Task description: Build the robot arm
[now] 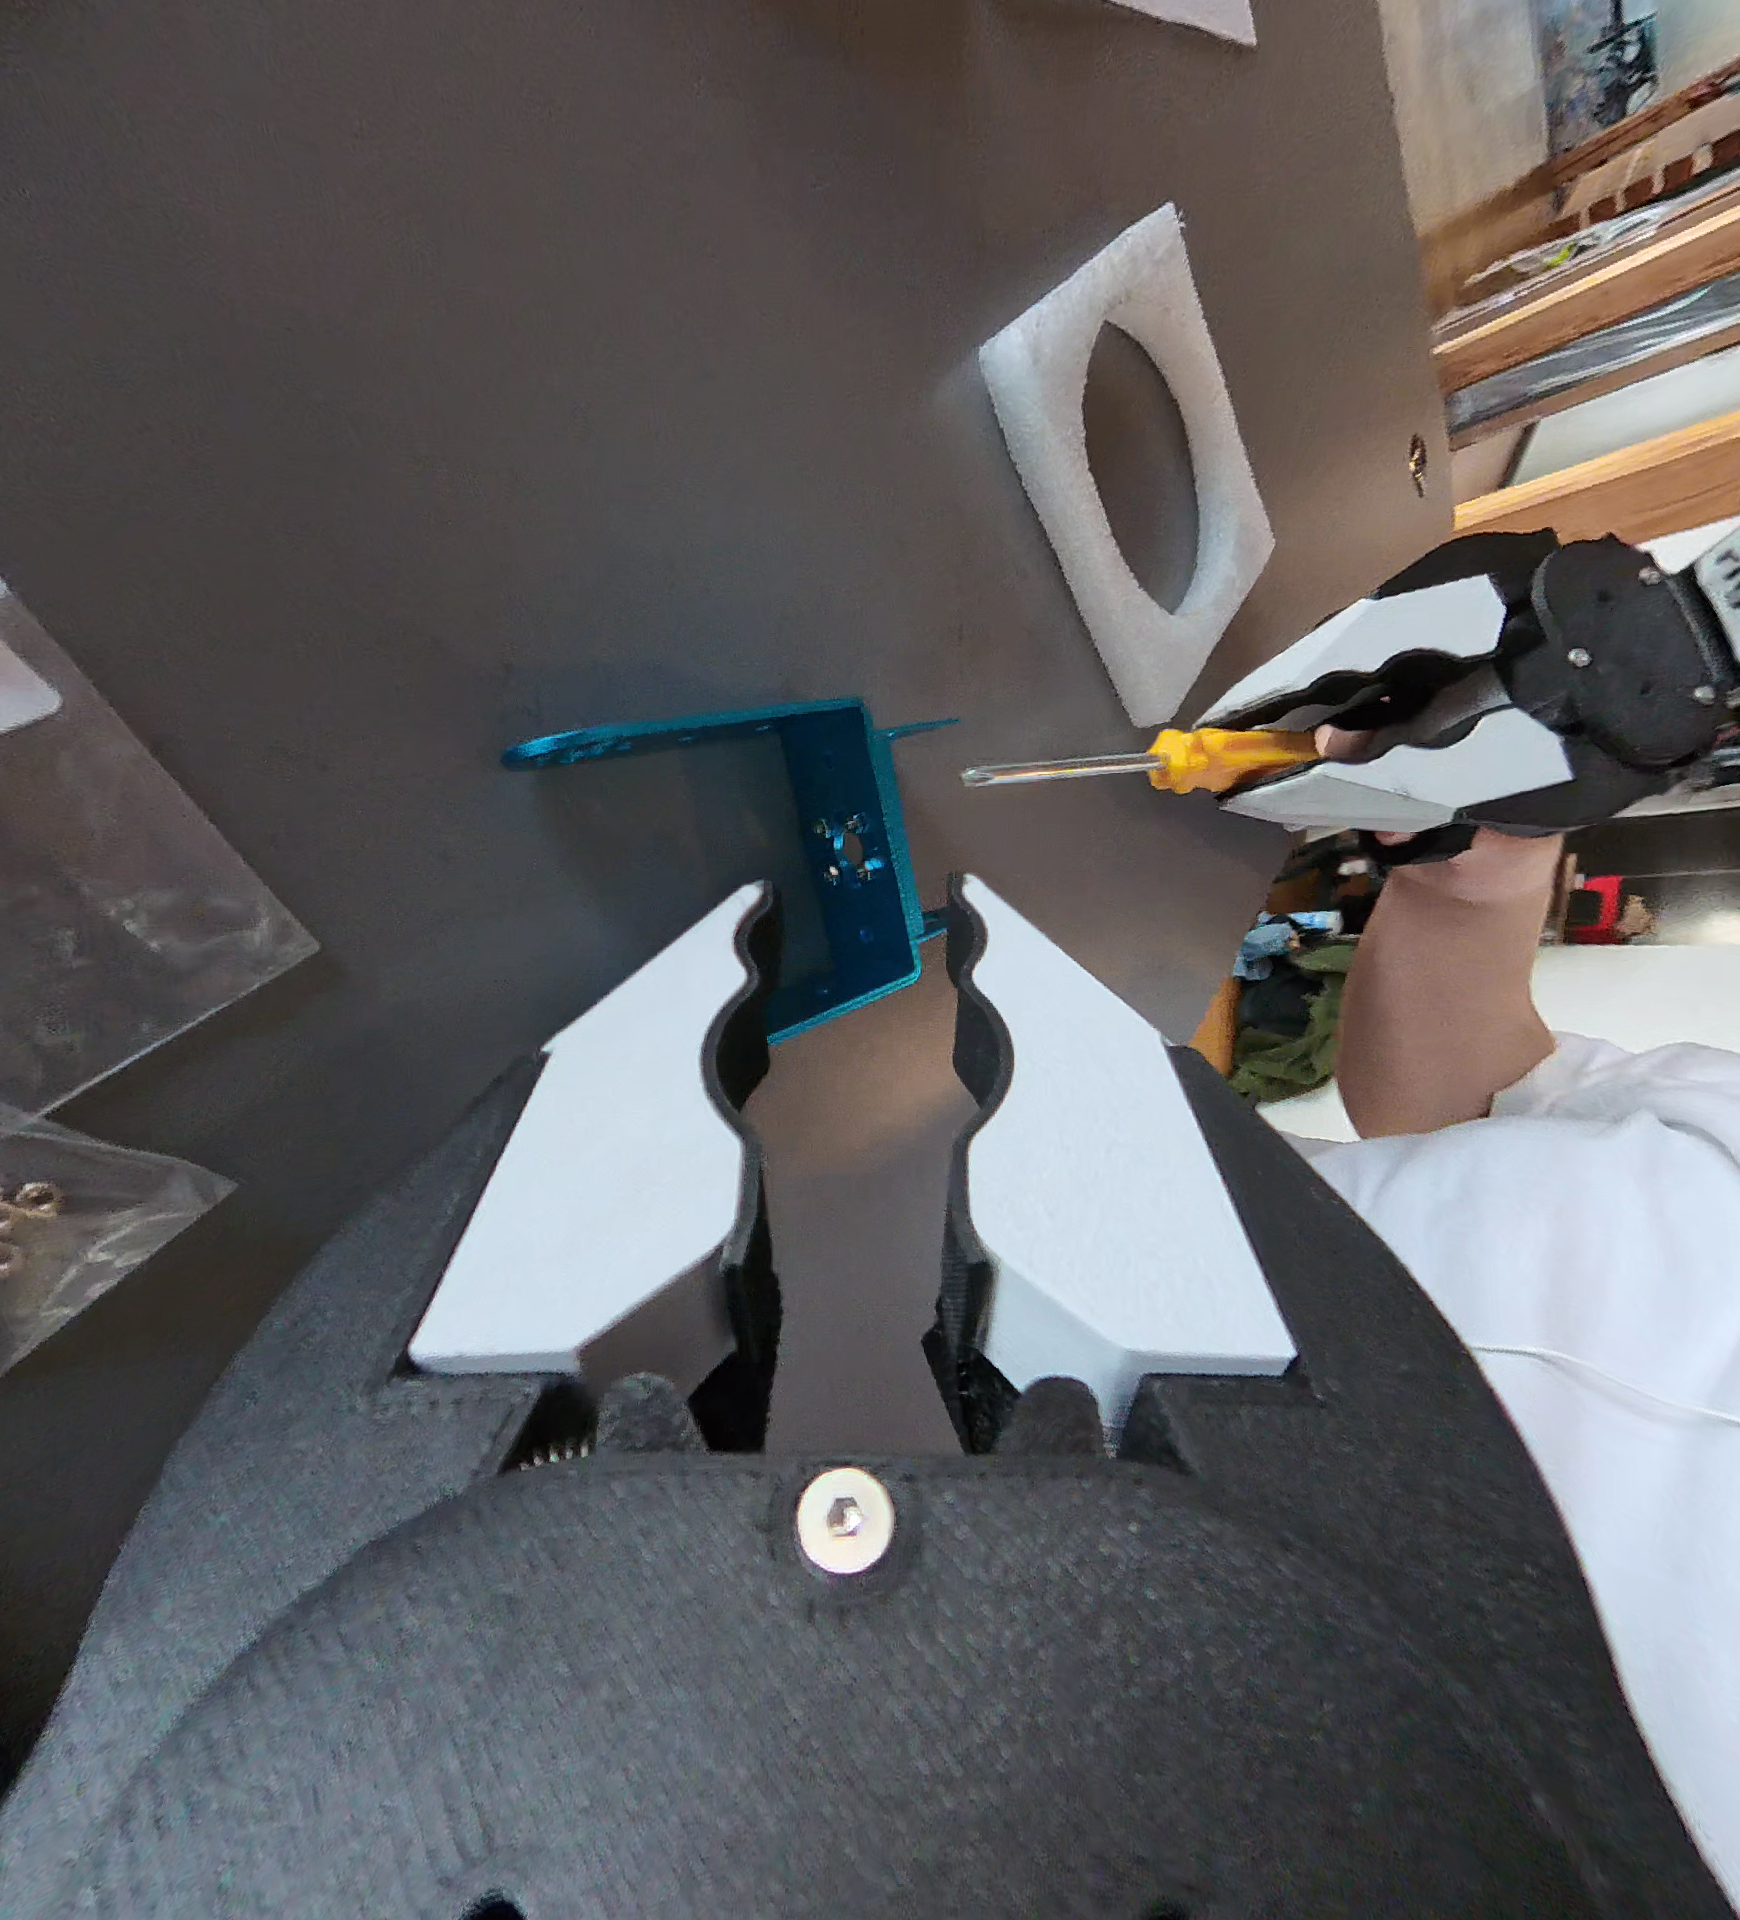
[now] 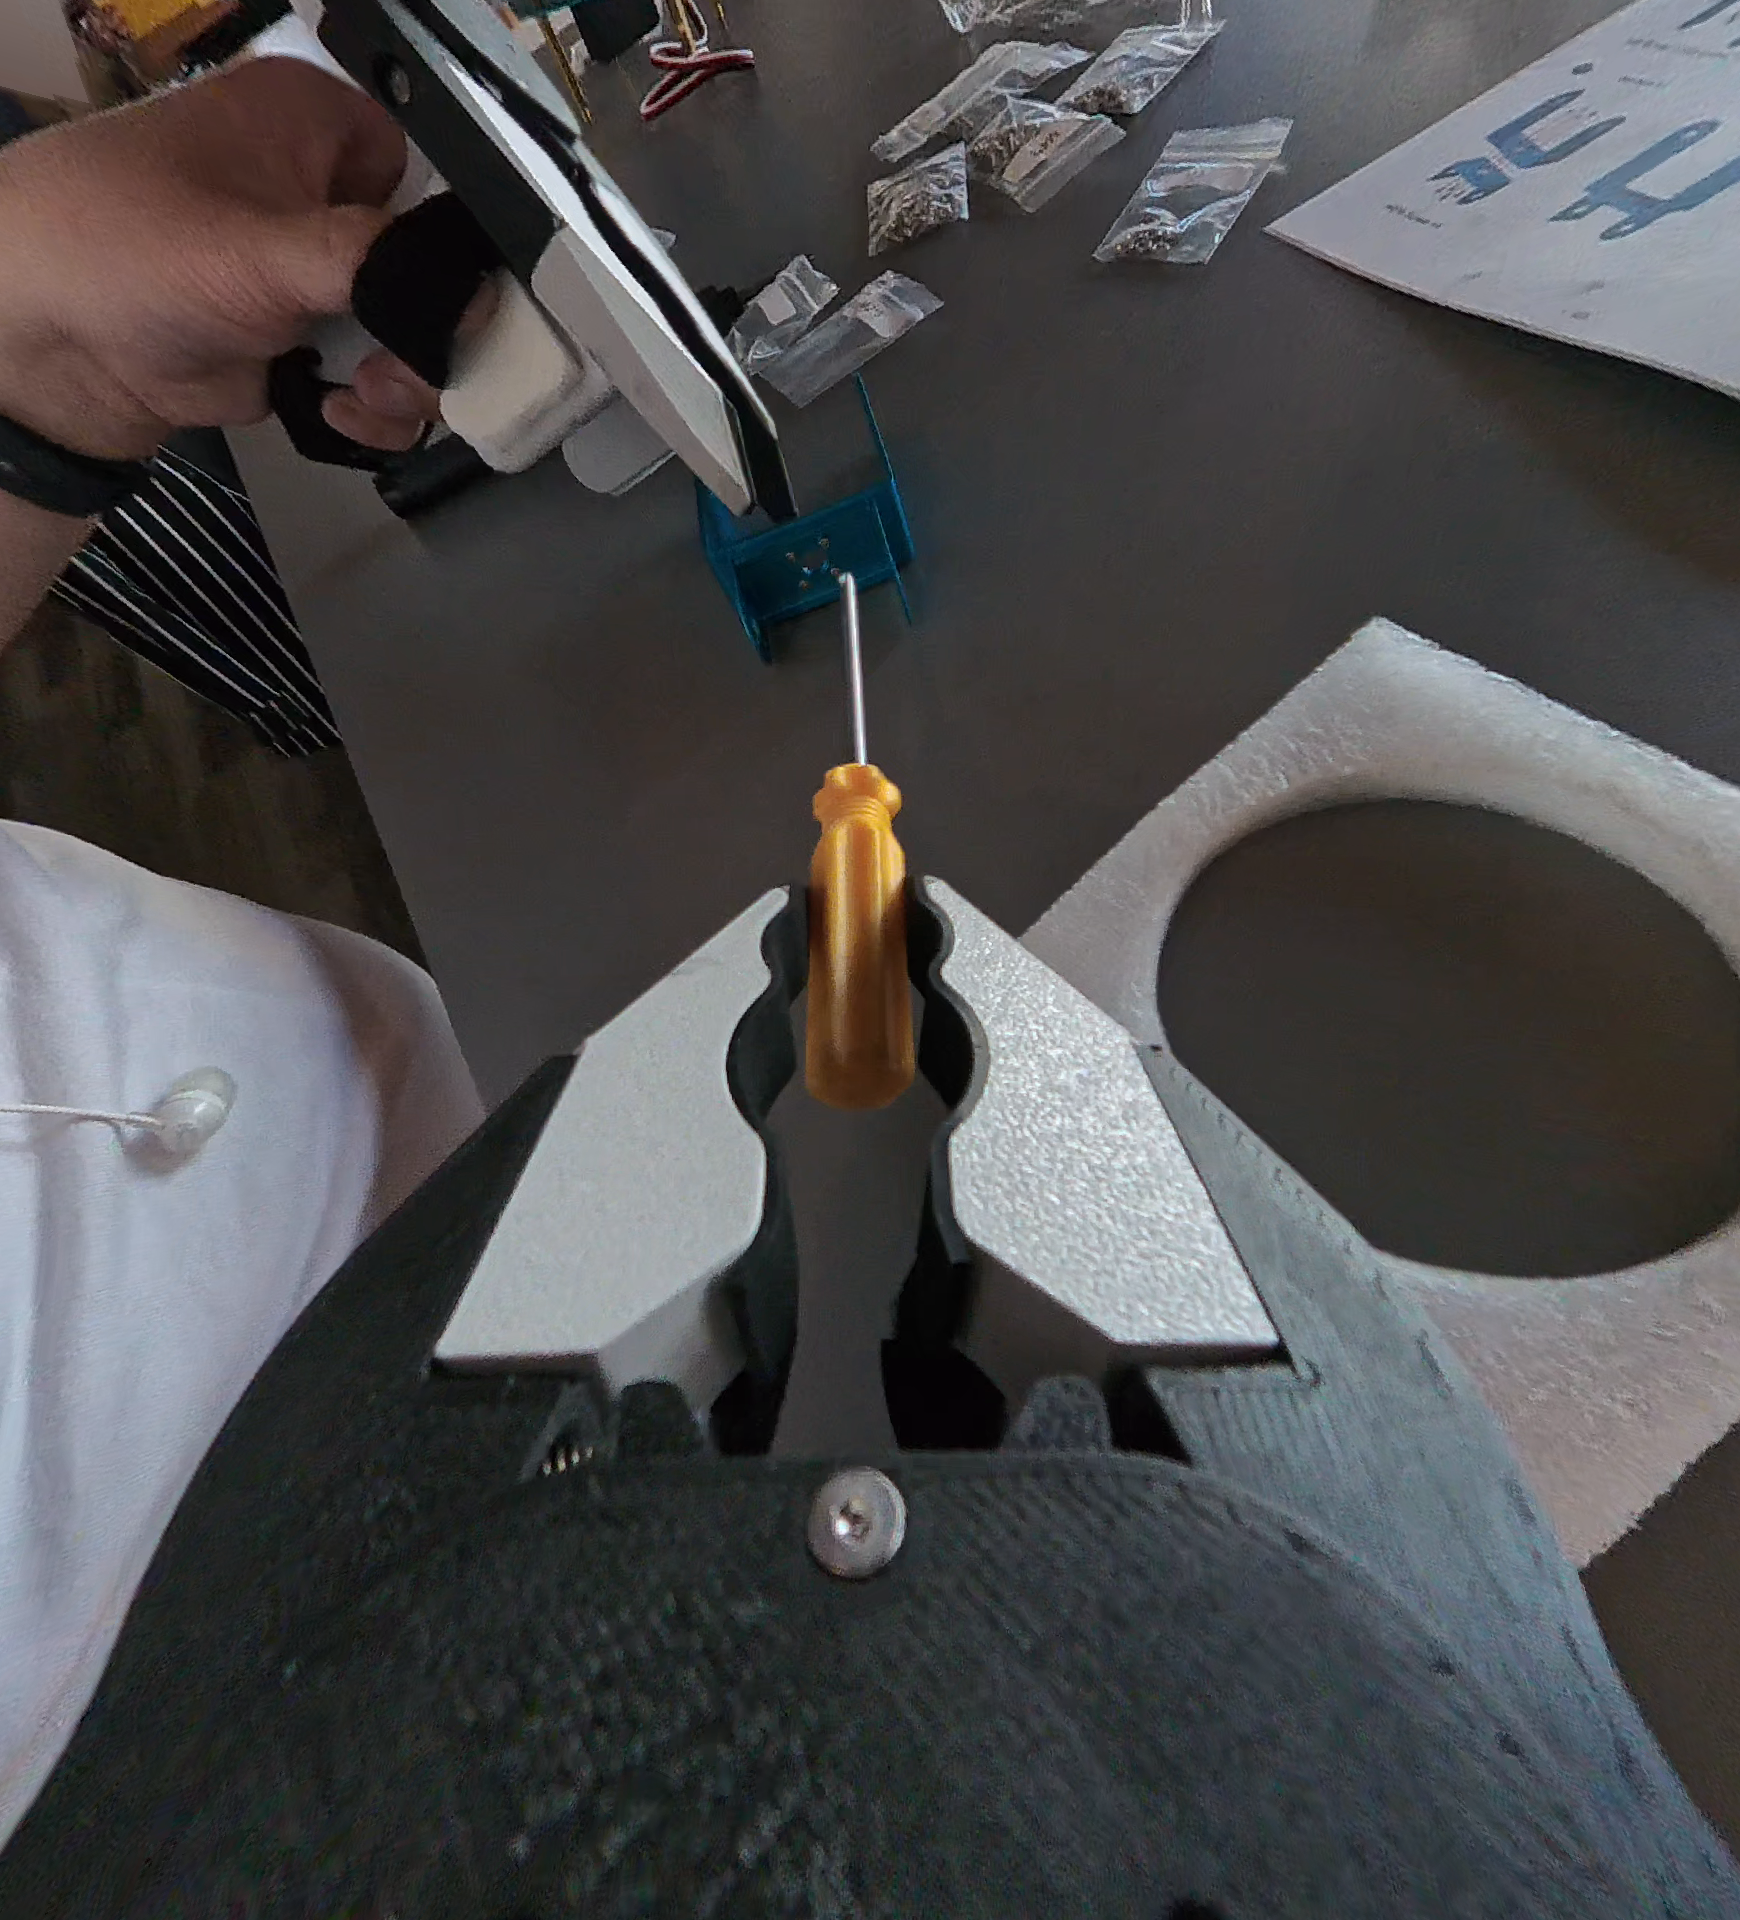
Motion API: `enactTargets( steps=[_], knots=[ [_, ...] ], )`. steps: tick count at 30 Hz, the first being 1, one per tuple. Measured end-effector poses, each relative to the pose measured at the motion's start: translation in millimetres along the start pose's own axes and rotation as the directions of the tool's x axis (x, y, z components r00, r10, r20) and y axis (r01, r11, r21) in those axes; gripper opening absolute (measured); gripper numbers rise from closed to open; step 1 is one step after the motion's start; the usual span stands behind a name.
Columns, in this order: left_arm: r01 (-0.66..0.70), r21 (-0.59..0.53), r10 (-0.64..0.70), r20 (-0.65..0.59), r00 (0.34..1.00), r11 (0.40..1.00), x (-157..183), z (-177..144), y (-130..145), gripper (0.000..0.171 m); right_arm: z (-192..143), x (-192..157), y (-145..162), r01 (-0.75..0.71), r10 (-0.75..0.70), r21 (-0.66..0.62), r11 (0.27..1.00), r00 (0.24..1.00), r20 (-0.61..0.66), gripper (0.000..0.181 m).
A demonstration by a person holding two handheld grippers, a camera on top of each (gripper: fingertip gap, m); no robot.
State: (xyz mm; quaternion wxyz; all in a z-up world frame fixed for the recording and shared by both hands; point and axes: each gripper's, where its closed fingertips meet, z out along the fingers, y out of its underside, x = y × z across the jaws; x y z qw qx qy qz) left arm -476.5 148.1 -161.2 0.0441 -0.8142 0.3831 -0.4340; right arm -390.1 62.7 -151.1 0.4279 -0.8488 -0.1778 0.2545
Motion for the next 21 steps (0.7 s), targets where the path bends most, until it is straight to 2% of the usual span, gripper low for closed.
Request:
enactTargets(
  steps=[5,9,11,13,15,19,21],
  knots=[
    [-0.063,-0.046,0.068,0.115,0.991,0.997,-4.6,9.6,-2.4,0.029,9.2,2.3,1.1,0.1,-0.102,-0.044,0.994,0.994,-0.043,0.017],
    [-0.055,-0.053,0.059,0.096,0.994,0.997,1.4,8.3,-4.1,0.028,10.5,1.8,3.4,0.126,-0.129,-0.055,0.991,0.99,-0.05,0.017],
    [-0.044,-0.016,0.045,0.093,0.995,0.999,3.8,-5.4,-6.7,0.026,4.0,0.0,0.0,0.149,-0.15,-0.033,0.988,0.987,-0.056,0.017],
    [-0.053,0.05,0.046,0.136,0.99,0.997,-0.7,-32.2,-8.8,0.025,-12.4,1.8,-7.6,0.175,-0.174,0.004,0.984,0.981,-0.086,0.017],
    [-0.073,0.136,0.04,0.231,0.972,0.988,-14.2,-70.1,-6.8,0.025,-40.1,17.2,-13.4,0.212,-0.205,0.027,0.977,0.964,-0.169,0.017],
    [-0.017,0.235,-0.098,0.467,0.879,0.972,-65.6,-154.1,30.5,0.031,-105.4,88.6,5.7,0.239,-0.25,-0.076,0.968,0.886,-0.39,0.017],
    [0.05,0.282,-0.185,0.478,0.858,0.958,-81.9,-176.7,51.7,0.033,-127.4,122.6,25.0,0.222,-0.261,-0.137,0.965,0.855,-0.449,0.016]
  ],
)
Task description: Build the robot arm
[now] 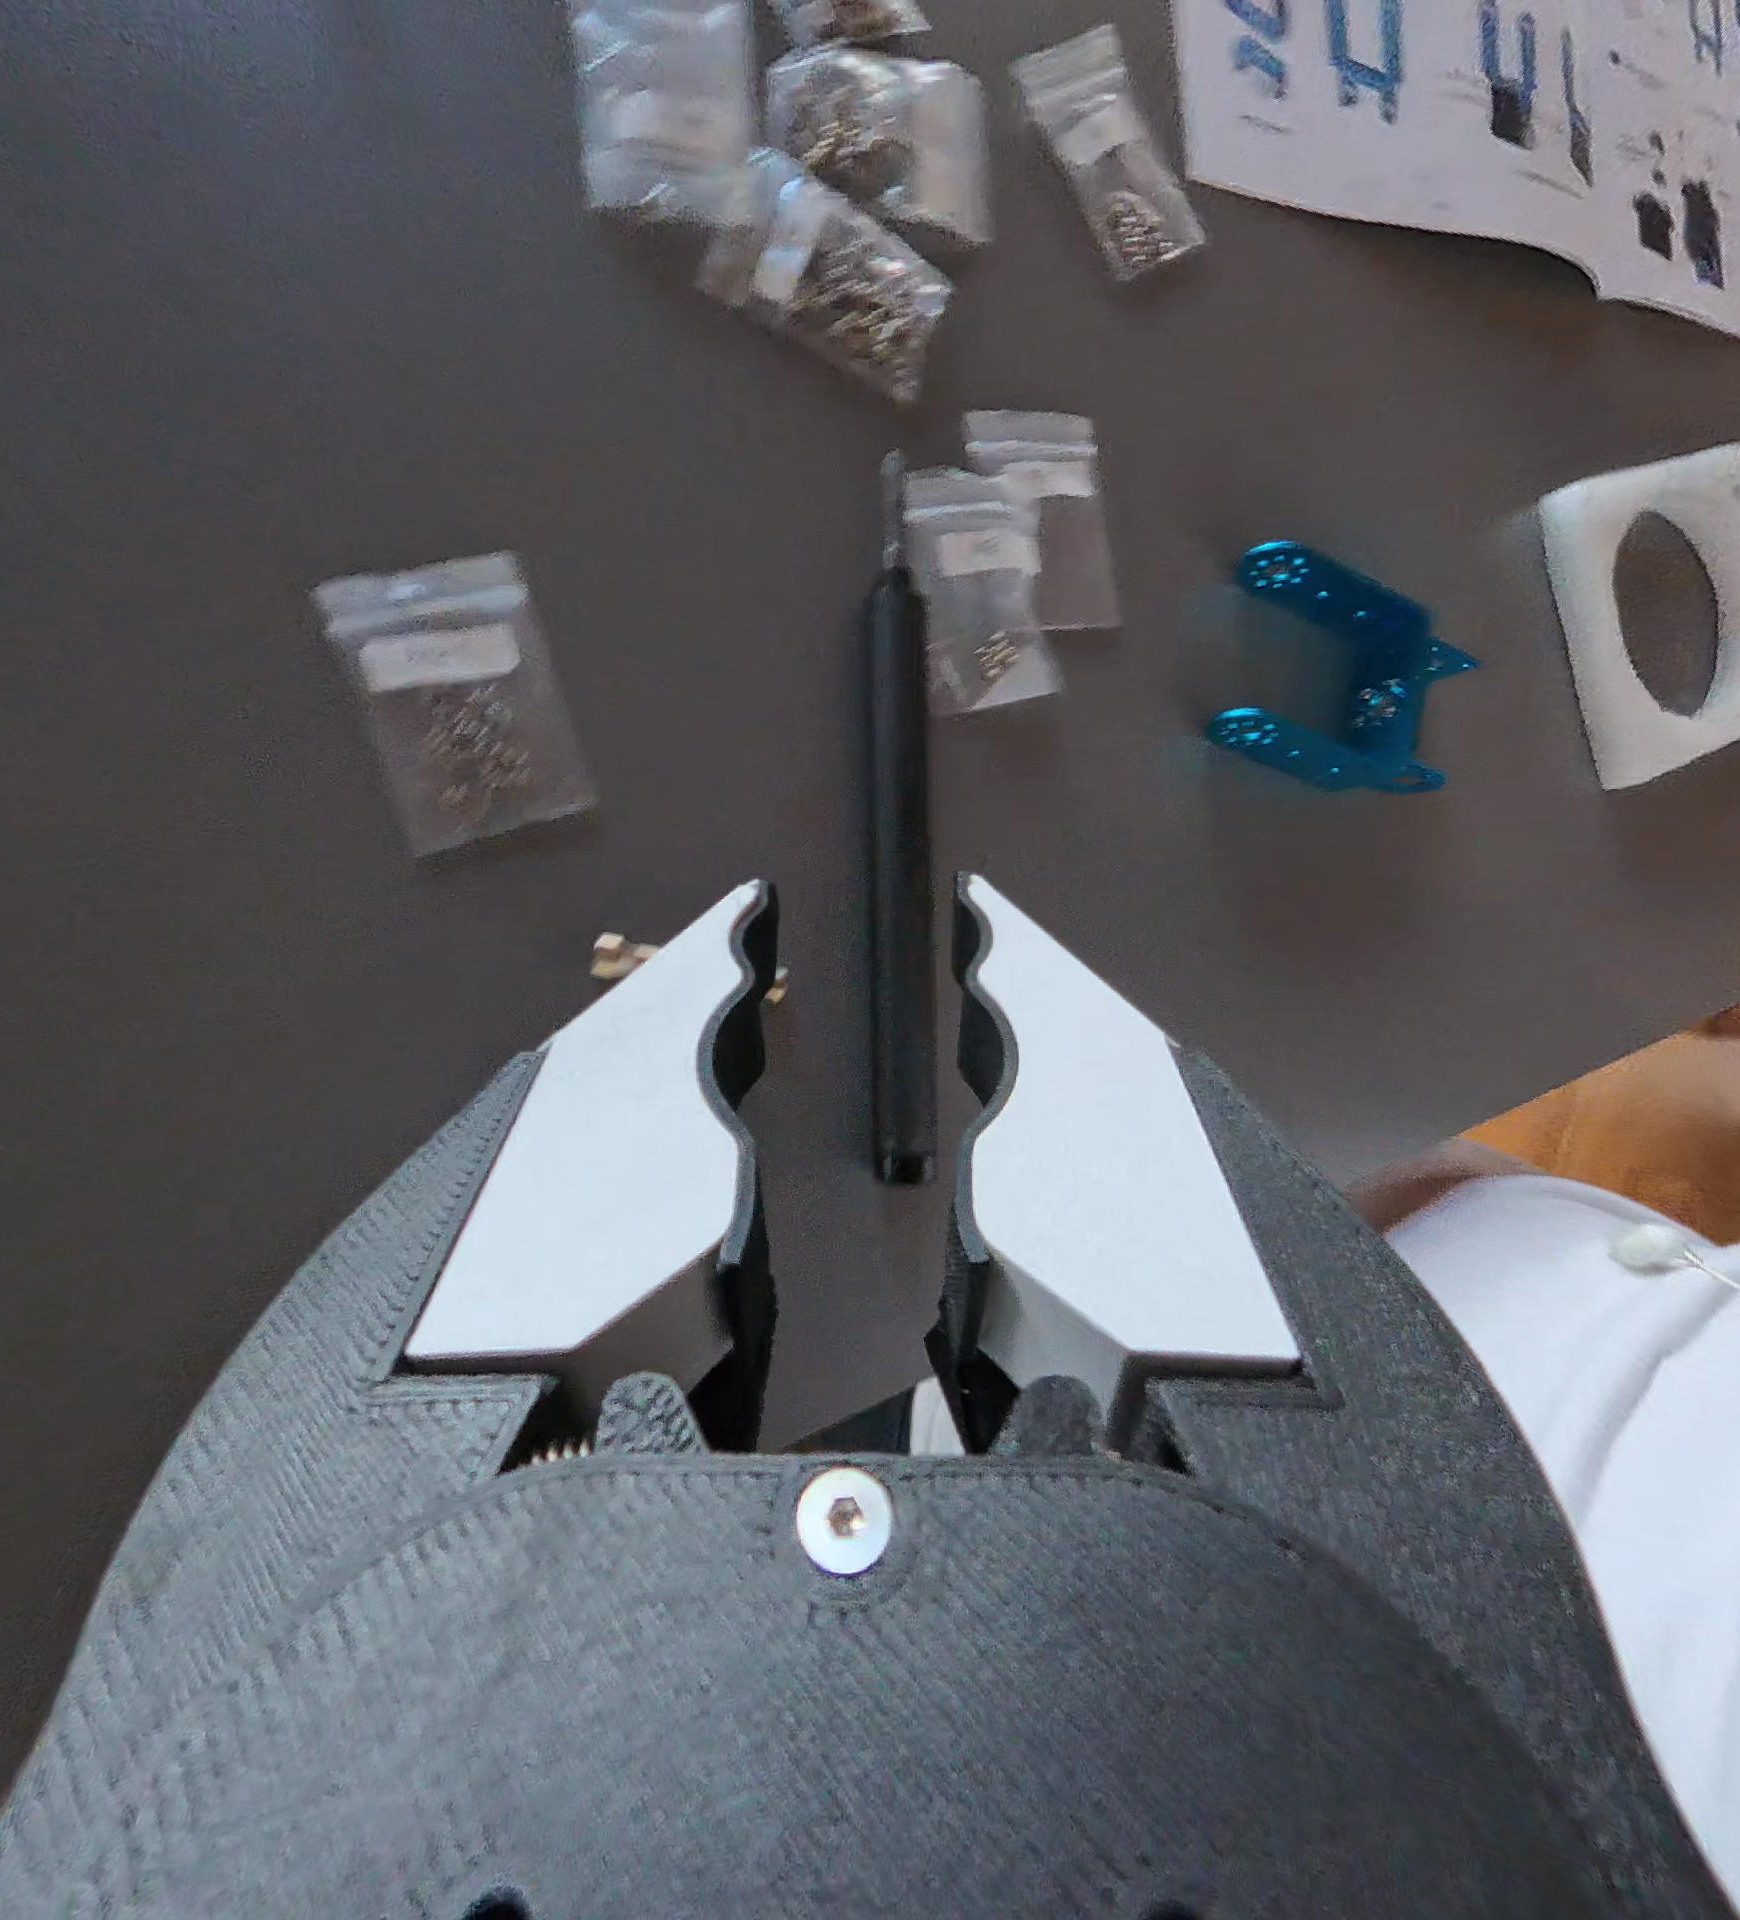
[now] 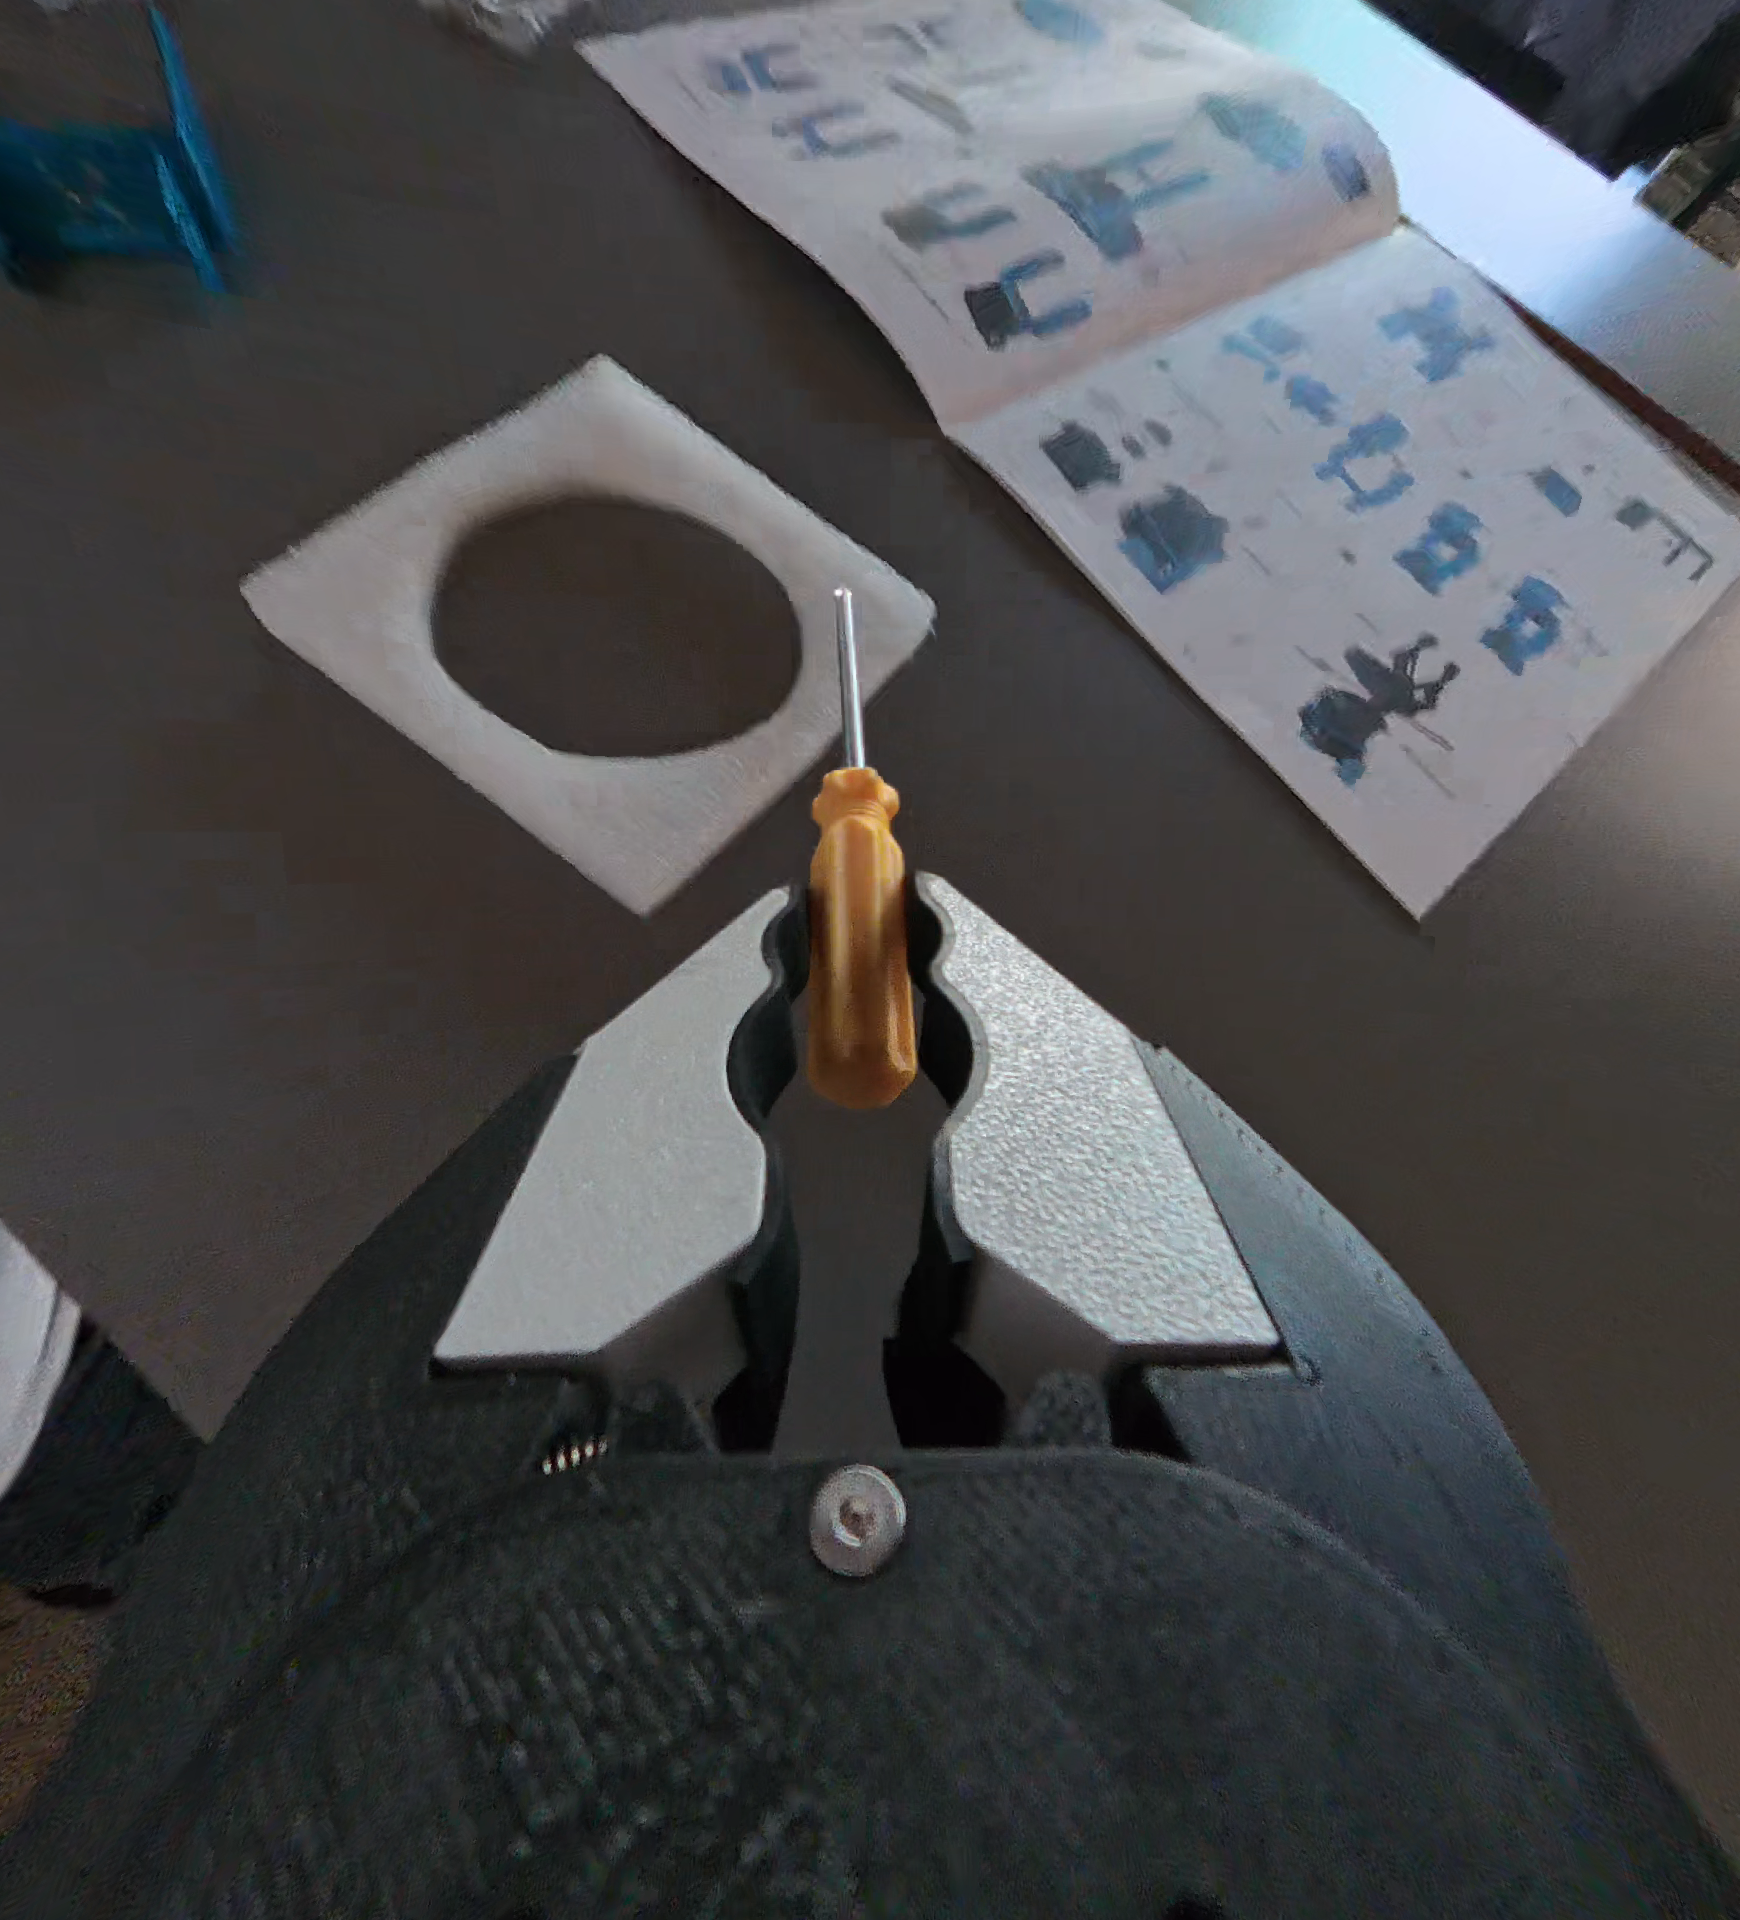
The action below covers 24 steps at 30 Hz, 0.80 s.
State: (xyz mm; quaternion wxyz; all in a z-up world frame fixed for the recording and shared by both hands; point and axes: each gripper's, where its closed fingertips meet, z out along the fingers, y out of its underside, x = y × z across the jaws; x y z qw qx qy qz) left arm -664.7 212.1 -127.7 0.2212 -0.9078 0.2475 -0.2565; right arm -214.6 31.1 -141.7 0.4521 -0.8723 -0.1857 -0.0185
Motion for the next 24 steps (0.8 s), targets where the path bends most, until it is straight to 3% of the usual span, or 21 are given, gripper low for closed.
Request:
enactTargets(
  steps=[4,11,14,16,18,24],
  knots=[
    [0.076,0.029,-0.072,-0.118,0.99,0.997,7.3,3.2,10.7,0.031,-0.2,21.9,20.0,-0.028,0.029,0.026,0.999,1.0,-0.012,0.016],
    [-0.105,-0.097,0.103,-0.023,0.994,0.99,14.0,33.4,31.0,0.036,-9.5,39.5,7.1,-0.093,0.11,0.169,0.981,0.989,-0.097,0.016],
    [-0.133,-0.158,0.131,-0.022,0.991,0.978,14.7,45.2,38.3,0.036,-19.4,61.9,21.9,-0.098,0.122,0.109,0.989,0.965,-0.232,0.016],
    [-0.171,-0.173,0.173,-0.002,0.985,0.97,12.8,48.5,39.1,0.028,-22.8,72.1,36.3,-0.114,0.126,0.06,0.992,0.946,-0.298,0.016],
    [-0.205,-0.198,0.214,0.024,0.977,0.958,9.1,49.4,39.5,0.017,-20.6,71.4,49.3,-0.163,0.158,0.008,0.987,0.94,-0.303,0.016],
    [-0.189,-0.281,0.192,-0.017,0.981,0.941,11.1,47.8,43.3,0.017,-8.8,63.2,65.7,-0.194,0.154,-0.094,0.976,0.933,-0.326,0.016]
  ],
)
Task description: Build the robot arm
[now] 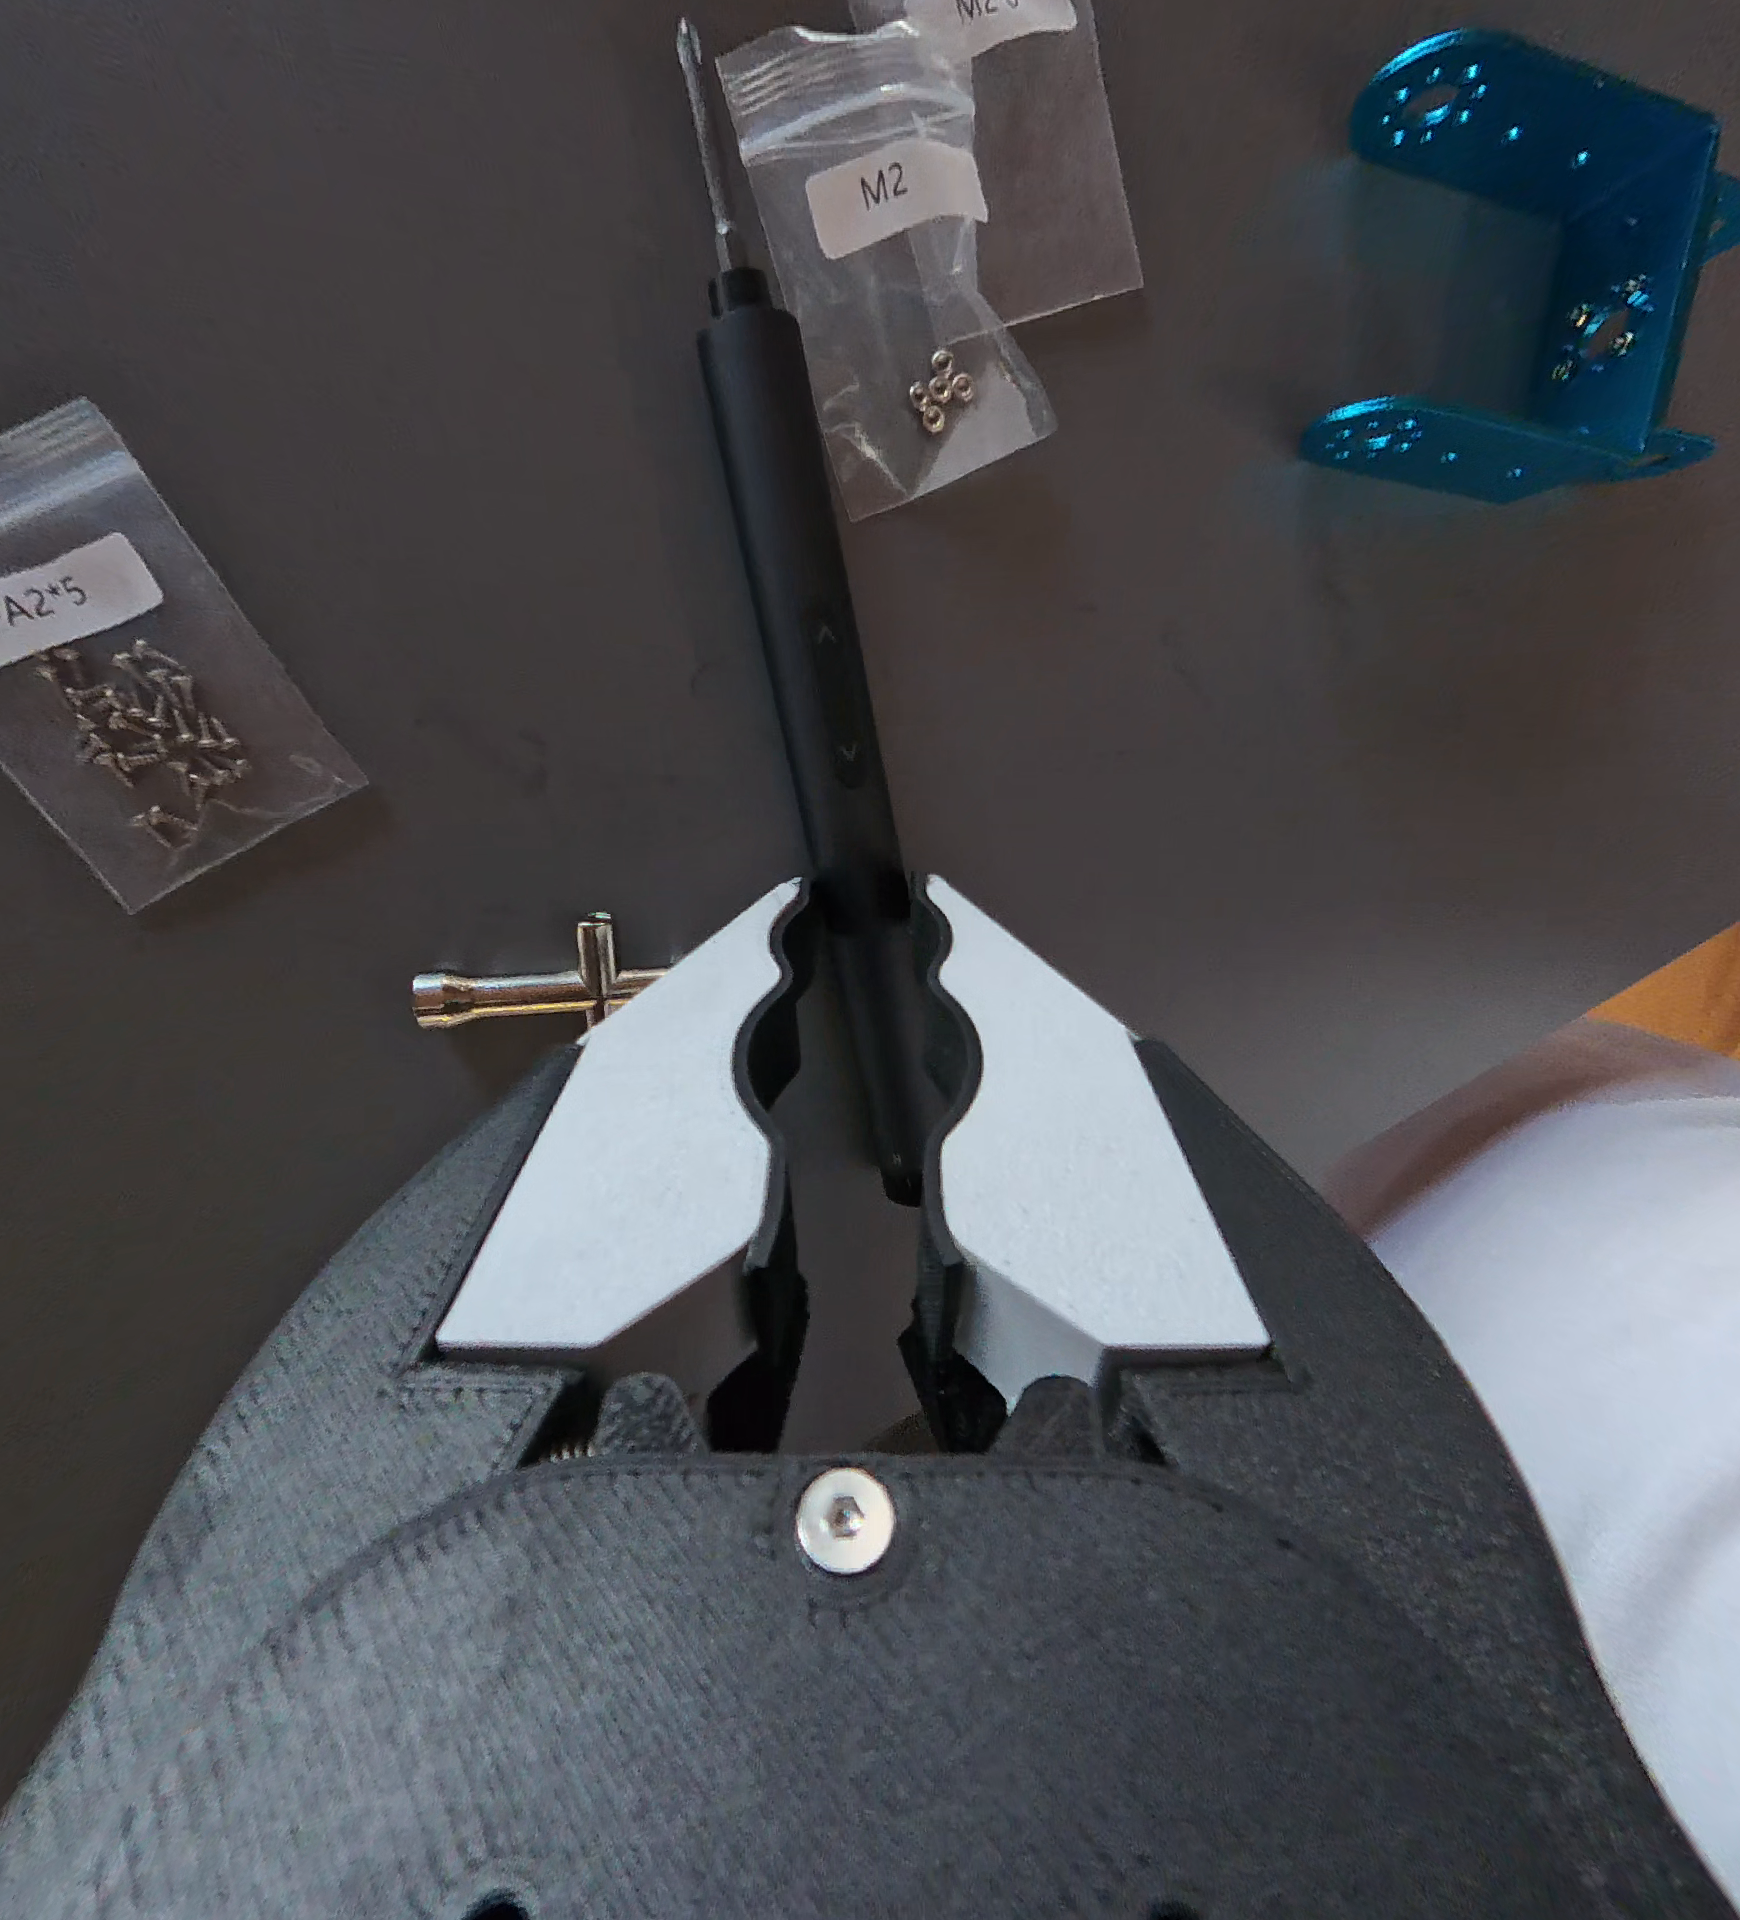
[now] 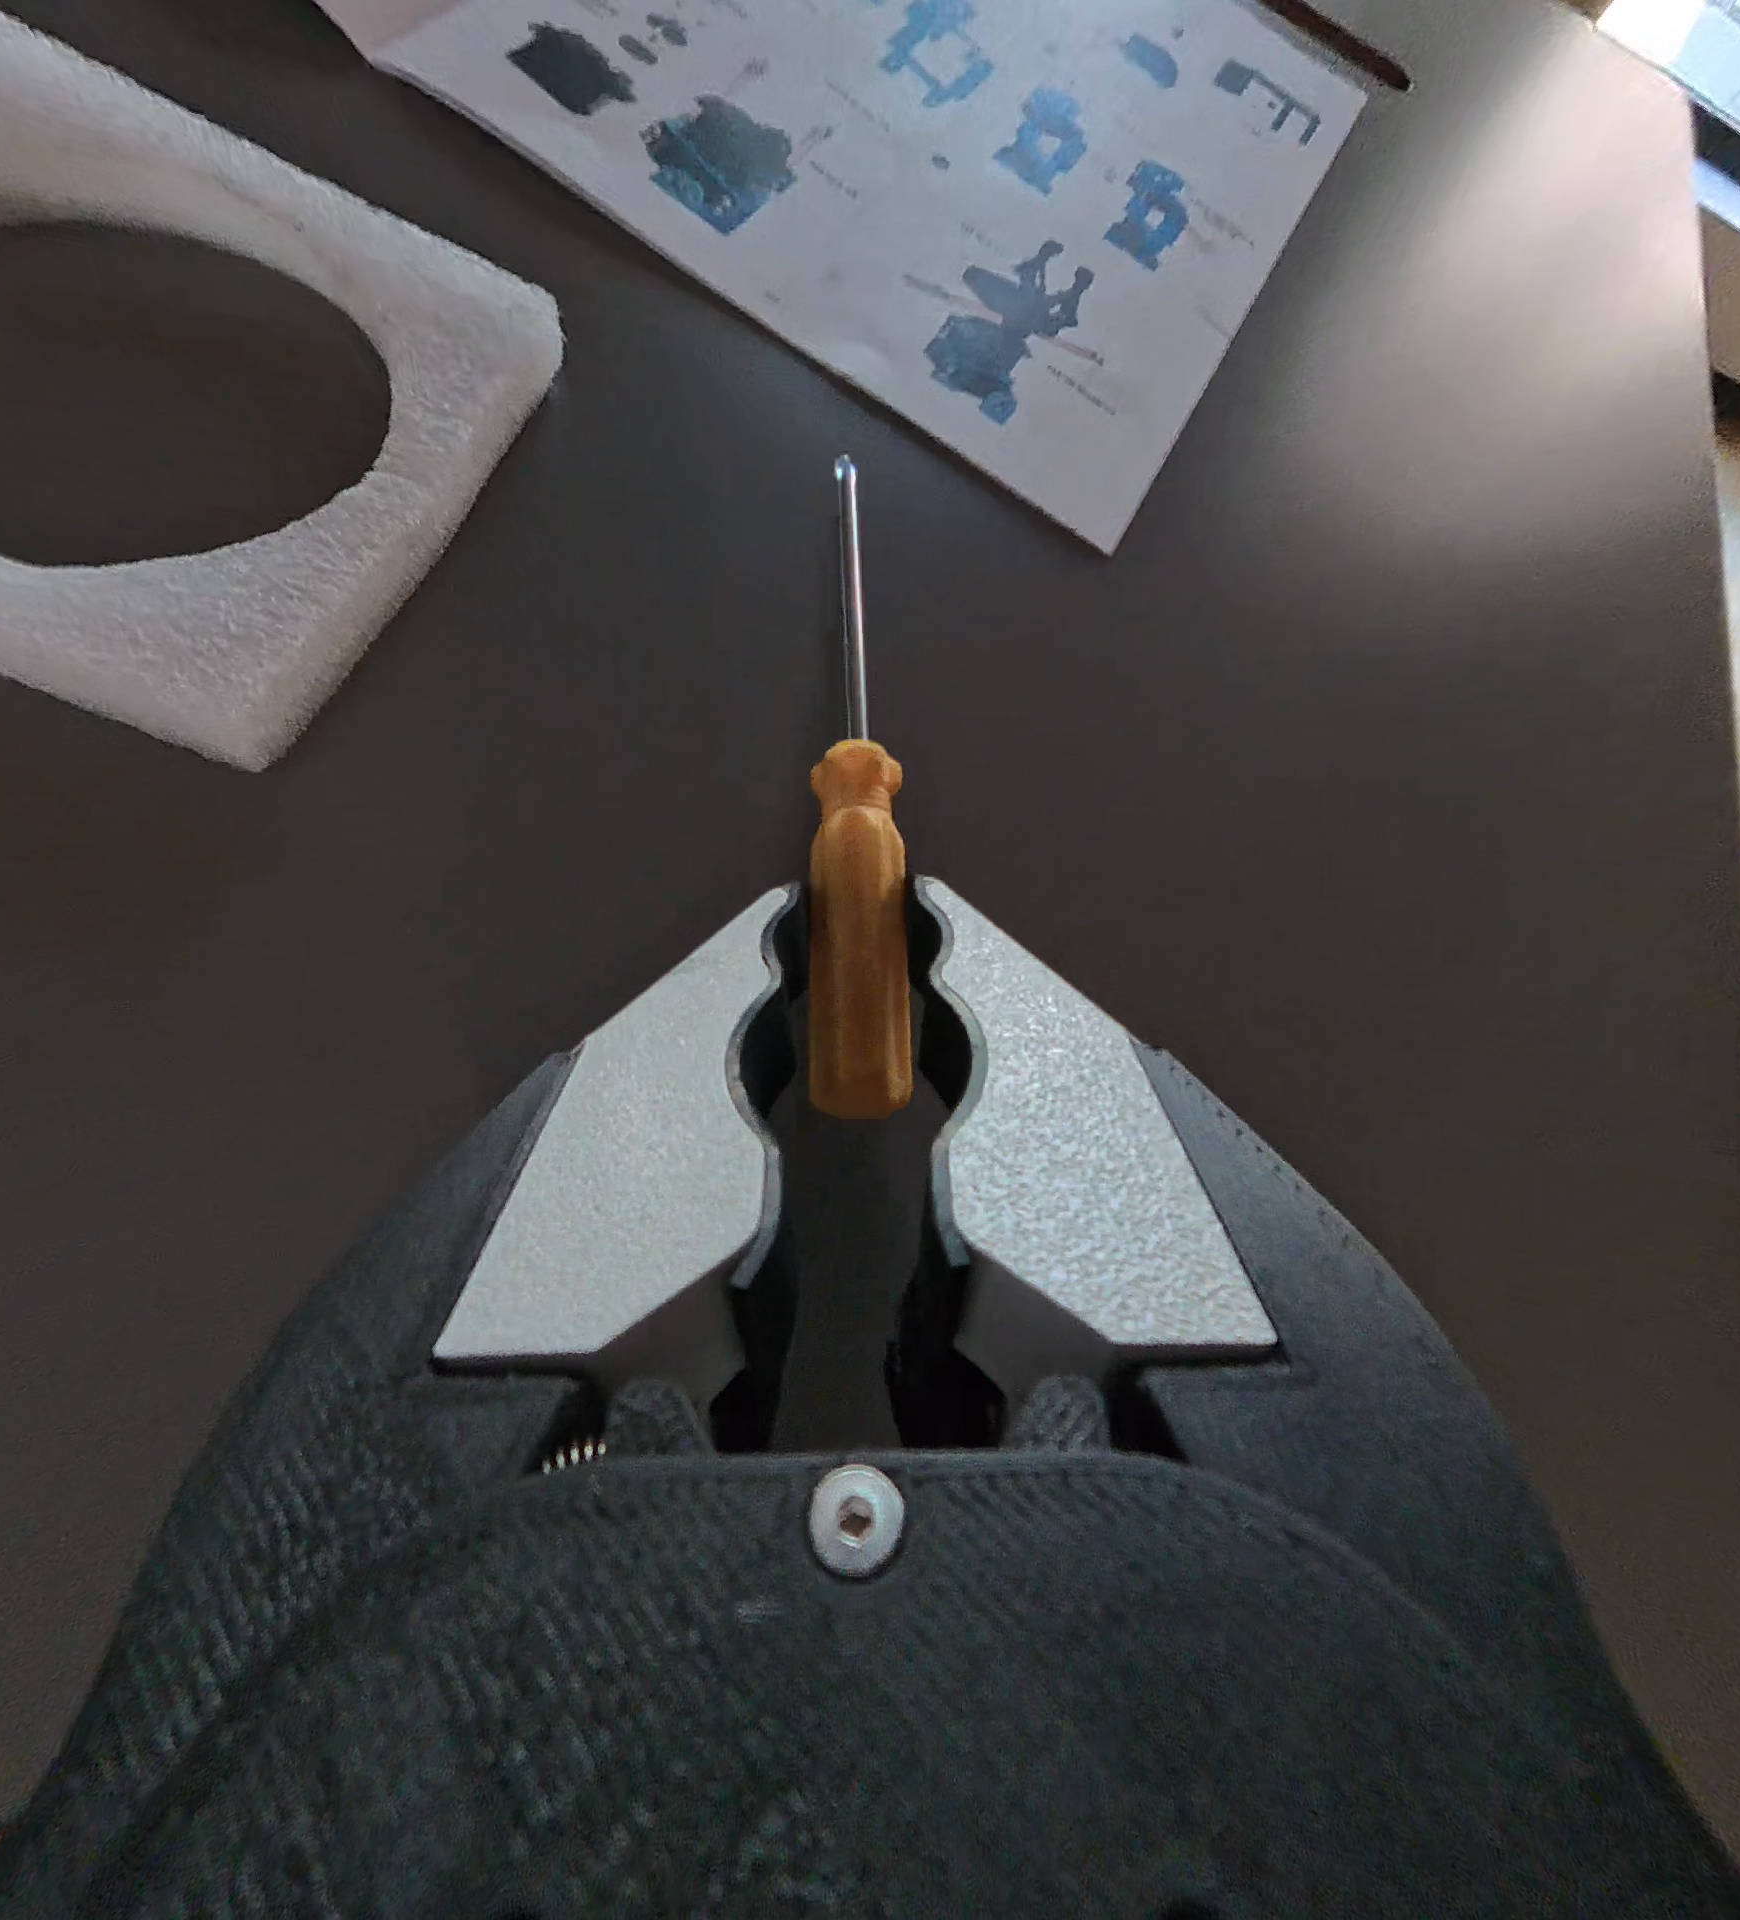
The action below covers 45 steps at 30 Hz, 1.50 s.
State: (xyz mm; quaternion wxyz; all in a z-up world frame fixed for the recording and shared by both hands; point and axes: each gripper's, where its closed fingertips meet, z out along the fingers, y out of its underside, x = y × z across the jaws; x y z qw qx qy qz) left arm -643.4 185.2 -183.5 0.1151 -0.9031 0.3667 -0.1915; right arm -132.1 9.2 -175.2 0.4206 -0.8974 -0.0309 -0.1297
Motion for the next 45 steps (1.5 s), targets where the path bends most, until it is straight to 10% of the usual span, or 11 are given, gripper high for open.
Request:
enactTargets(
  steps=[8,11,17,25,31,45],
  knots=[
    [0.044,-0.017,-0.047,-0.211,0.976,0.999,4.9,-3.7,5.2,0.016,-24.8,-21.3,-45.7,-0.094,0.102,0.108,0.99,0.992,-0.07,0.042],
    [0.134,-0.001,-0.124,-0.377,0.918,0.991,10.7,-8.0,9.2,0.016,-37.8,-89.1,-95.7,-0.225,0.198,0.167,0.96,0.967,0.161,0.058],
    [0.277,0.048,-0.18,-0.65,0.738,0.96,21.8,-21.9,6.8,0.016,-58.4,-283.9,-184.5,-0.454,0.279,0.003,0.891,0.551,0.787,0.044],
    [0.335,0.074,-0.178,-0.729,0.661,0.939,20.7,-29.2,6.2,0.016,-40.1,-446.3,-194.2,-0.348,0.473,-0.381,0.857,0.235,0.849,0.027],
    [0.395,0.158,-0.138,-0.77,0.623,0.905,19.7,-51.4,6.5,0.015,-27.5,-474.2,-220.6,-0.481,0.562,-0.451,0.752,0.109,0.82,0.031],
    [0.237,0.475,0.106,-0.589,0.801,0.848,58.1,-77.5,-6.1,0.015,-15.6,-461.9,-261.6,-0.616,0.589,-0.461,0.639,0.006,0.808,0.018]
  ],
)
